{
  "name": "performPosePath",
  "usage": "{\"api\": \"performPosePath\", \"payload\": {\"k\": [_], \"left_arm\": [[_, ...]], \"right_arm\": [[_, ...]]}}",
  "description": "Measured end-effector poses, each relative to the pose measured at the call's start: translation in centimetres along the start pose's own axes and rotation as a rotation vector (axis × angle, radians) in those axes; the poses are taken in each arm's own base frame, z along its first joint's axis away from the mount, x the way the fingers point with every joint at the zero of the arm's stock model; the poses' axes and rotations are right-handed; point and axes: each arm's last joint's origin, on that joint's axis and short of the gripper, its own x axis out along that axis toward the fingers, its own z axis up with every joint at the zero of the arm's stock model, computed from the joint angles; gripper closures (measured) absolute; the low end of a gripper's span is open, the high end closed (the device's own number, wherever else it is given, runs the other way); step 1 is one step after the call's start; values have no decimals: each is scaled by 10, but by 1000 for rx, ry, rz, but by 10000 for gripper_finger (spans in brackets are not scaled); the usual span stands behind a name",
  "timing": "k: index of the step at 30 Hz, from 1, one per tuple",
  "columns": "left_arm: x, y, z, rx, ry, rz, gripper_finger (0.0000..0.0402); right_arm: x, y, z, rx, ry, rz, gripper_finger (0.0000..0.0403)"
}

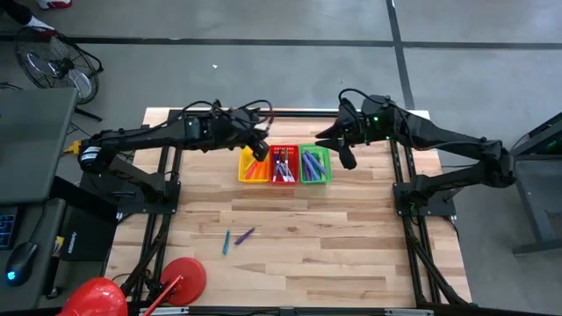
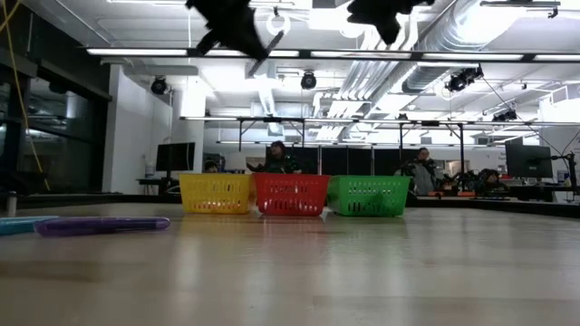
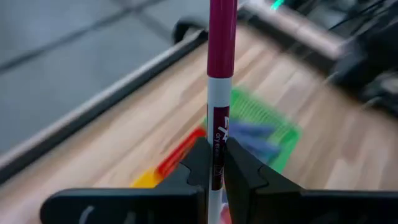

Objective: Pick & Place Markers
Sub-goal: Put the purple marker into the red bin

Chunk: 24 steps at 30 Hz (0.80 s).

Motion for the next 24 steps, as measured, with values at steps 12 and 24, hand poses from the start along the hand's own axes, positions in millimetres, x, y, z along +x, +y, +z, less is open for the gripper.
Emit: {"api": "performPosePath", "payload": {"k": [12,24], "left_arm": [[-3,-23,20,56,-205,-252,384],[5,-30,24,61,-253,-320,384]], "right_arm": [[21,-17,17,-6,-181,108,242],[55,-30,18,17,-254,139,187]]}}
